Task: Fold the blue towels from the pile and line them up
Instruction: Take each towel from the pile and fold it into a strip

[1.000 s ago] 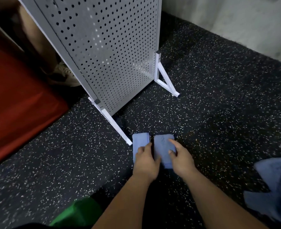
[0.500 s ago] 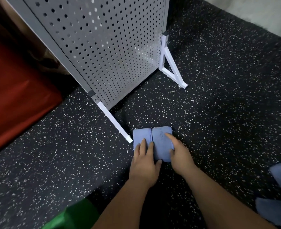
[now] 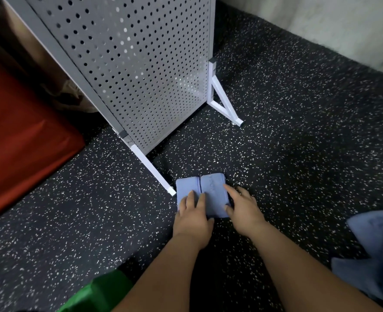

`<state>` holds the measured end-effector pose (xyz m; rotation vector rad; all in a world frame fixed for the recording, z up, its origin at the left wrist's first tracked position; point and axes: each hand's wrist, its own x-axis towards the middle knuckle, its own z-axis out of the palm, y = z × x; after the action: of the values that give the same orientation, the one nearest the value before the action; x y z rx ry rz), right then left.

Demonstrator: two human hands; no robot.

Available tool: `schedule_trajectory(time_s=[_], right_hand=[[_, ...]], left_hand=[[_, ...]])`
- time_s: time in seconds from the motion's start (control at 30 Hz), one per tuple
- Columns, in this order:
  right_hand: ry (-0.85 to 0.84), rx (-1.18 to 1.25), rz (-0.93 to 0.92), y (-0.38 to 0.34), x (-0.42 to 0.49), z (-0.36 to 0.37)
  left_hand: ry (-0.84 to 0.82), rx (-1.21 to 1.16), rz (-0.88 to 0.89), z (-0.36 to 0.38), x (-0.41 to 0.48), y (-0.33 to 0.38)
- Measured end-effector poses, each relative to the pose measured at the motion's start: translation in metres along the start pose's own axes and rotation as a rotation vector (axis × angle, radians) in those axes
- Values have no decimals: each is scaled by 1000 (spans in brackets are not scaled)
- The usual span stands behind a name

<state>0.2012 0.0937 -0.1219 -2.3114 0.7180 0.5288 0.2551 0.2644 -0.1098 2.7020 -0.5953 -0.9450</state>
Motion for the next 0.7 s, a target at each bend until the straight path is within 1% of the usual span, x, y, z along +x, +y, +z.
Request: schedule_trajectory(time_s=[0.17, 0.43, 0.7], right_hand=[[37, -42, 27, 23, -46, -36], [84, -56, 126, 95, -137, -93], [137, -32, 300, 189, -229, -102]], left_hand=[[-21, -11, 82, -7, -26, 39], [-79, 75, 272, 18, -66, 120], [-171, 206, 439, 46, -107, 203]])
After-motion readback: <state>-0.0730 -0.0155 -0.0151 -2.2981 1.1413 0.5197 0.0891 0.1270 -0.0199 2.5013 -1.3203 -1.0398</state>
